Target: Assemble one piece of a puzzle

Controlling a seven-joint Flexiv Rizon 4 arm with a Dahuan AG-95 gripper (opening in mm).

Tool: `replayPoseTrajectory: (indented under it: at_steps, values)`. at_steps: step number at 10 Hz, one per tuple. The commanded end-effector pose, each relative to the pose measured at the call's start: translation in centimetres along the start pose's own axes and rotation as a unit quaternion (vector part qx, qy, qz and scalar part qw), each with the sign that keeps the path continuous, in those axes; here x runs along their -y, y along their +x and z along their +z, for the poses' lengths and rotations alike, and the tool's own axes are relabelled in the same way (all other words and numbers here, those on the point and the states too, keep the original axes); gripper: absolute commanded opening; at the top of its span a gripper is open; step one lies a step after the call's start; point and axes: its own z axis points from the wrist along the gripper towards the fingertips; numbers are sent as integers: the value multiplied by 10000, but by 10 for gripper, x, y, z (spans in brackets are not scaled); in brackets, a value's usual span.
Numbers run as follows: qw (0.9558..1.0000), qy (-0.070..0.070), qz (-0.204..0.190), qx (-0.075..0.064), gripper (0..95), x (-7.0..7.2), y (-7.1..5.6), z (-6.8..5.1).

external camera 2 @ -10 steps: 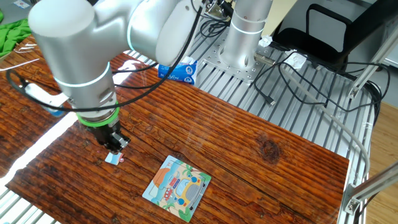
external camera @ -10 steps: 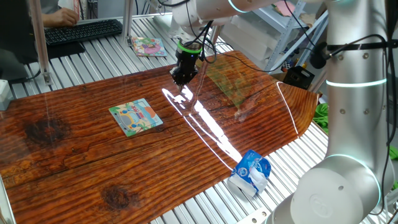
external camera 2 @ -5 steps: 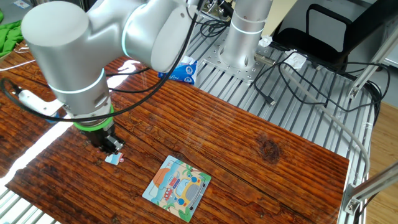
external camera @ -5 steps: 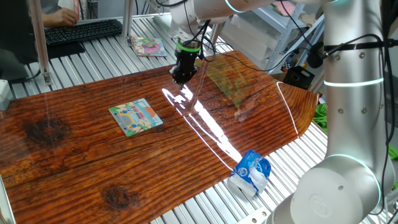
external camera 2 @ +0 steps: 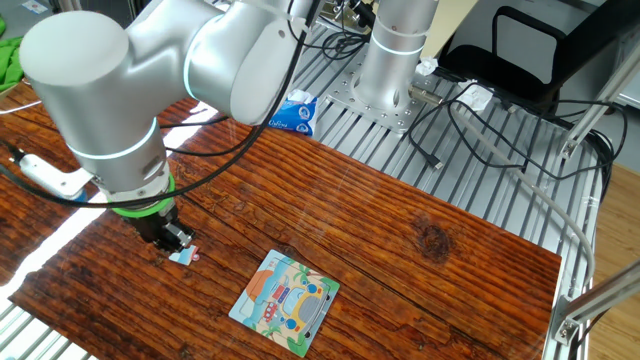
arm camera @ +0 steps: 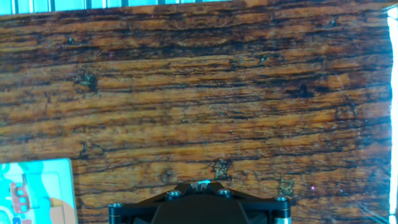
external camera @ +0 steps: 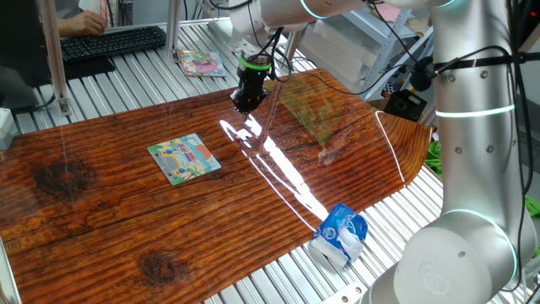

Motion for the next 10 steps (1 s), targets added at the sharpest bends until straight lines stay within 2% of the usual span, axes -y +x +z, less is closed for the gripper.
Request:
replayPoseTrajectory:
  at_steps: [1,4,6,7,10]
  values:
    - [10000,-24,0,-15,0,0,0,-1]
    - [9999,-35,-98,-23,0,0,0,-1]
    - [9998,-30,-174,-97,0,0,0,-1]
    - [9997,-20,-172,-155,0,0,0,-1]
    - [9998,-50,-72,-157,0,0,0,-1]
